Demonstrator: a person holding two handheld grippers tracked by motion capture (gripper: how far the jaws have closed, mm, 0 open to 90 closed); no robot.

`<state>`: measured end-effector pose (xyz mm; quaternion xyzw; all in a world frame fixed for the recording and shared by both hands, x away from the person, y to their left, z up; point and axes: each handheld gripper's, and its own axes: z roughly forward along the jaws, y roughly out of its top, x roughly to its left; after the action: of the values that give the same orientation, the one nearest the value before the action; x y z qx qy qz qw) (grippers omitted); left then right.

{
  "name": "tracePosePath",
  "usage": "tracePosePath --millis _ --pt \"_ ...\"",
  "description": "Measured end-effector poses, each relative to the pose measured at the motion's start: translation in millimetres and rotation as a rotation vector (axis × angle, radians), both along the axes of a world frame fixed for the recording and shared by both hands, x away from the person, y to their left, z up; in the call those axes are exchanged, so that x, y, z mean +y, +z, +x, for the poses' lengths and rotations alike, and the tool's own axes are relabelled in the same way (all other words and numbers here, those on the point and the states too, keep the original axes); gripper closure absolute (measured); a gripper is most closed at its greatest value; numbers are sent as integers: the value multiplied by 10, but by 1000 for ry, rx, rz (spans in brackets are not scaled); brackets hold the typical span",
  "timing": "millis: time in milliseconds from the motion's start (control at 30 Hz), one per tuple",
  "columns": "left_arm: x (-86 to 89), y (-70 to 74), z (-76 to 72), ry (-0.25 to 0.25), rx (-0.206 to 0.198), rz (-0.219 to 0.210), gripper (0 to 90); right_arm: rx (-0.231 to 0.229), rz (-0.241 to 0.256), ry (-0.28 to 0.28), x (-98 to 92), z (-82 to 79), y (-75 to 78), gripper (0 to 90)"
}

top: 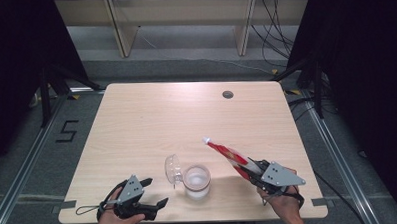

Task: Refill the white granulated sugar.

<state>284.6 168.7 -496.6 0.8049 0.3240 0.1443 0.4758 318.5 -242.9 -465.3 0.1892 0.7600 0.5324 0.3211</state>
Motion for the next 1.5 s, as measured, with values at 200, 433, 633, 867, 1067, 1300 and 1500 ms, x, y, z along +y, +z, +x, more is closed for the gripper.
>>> tracePosePath --millis 200,433,633,867,1067,1300,1500 --pt "-5 -2 -4 -3 0 5 160 46 111 -19 -43 57 -30 775" --pt "-4 -1 -1 -3 0 7 160 100 151 -36 -148 154 -134 775" --pt "-5 2 -5 3 -3 4 160 151 193 -60 -168 211 -226 775" --pt "0 6 -4 -2 -6 10 160 188 205 -68 -193 212 -260 774" --pt "1 5 -6 1 -6 -4 160 217 200 -94 -214 216 -257 772" --pt "-4 3 -7 4 -2 -7 160 272 204 -135 -328 193 -242 770" --pt "-1 5 -7 6 -4 -10 160 263 175 -126 -350 179 -224 769"
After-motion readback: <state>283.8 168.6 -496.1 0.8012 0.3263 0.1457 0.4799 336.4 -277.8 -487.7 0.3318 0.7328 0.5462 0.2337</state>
